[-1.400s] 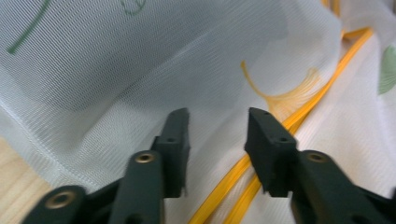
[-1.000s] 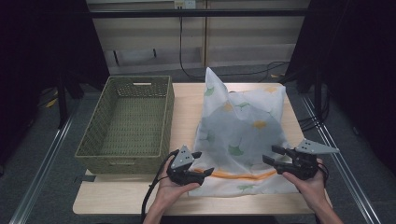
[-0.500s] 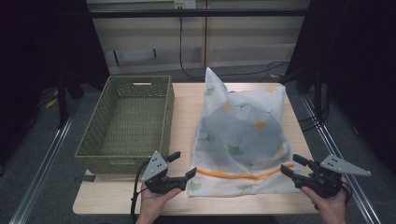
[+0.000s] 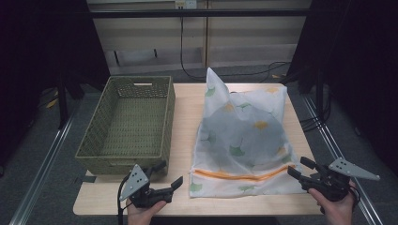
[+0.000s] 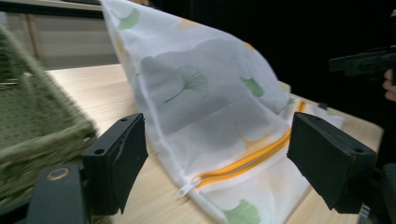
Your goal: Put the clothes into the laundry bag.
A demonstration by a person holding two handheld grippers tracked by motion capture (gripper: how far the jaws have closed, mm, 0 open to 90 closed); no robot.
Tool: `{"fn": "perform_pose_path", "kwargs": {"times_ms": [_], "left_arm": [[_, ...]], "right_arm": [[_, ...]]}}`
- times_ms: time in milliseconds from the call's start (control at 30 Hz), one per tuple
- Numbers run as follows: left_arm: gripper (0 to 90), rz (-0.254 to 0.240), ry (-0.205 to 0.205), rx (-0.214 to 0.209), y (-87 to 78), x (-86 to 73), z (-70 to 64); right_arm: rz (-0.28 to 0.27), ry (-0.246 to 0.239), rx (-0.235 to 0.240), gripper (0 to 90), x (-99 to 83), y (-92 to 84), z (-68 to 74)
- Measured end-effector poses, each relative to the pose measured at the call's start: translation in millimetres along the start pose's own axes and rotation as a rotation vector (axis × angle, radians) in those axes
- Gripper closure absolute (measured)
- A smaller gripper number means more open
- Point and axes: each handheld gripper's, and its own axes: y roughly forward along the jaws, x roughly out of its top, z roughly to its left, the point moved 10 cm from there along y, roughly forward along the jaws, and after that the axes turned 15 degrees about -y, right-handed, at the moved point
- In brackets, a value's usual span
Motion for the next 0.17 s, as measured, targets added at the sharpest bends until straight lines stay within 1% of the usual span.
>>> {"fn": "perform_pose_path", "kwargs": {"times_ms": [33, 67, 100, 133, 167], "left_arm": [[17.2, 0.003, -0.02, -0.033, -1.7, -1.3, 0.9], [16.8, 0.005, 0.0, -0.02, -2.1, -1.6, 2.9], [16.5, 0.008, 0.008, -0.01, -2.2, -2.2, 3.8], [16.5, 0.017, 0.019, -0.011, -2.8, -3.2, 4.5], [16.4, 0.017, 0.019, -0.011, -2.8, -3.2, 4.5]], "right_arm": [[0.001, 0.003, 0.003, 31.3, -0.2, 1.0, 0.3], [0.002, 0.002, -0.001, 31.4, -0.3, 1.9, -0.1], [0.007, 0.006, 0.006, 32.7, -1.0, 2.6, 0.1], [0.009, 0.006, 0.021, 34.7, -2.0, 3.6, 0.2], [0.018, 0.01, 0.026, 34.0, -3.4, 4.7, 0.9]]}}
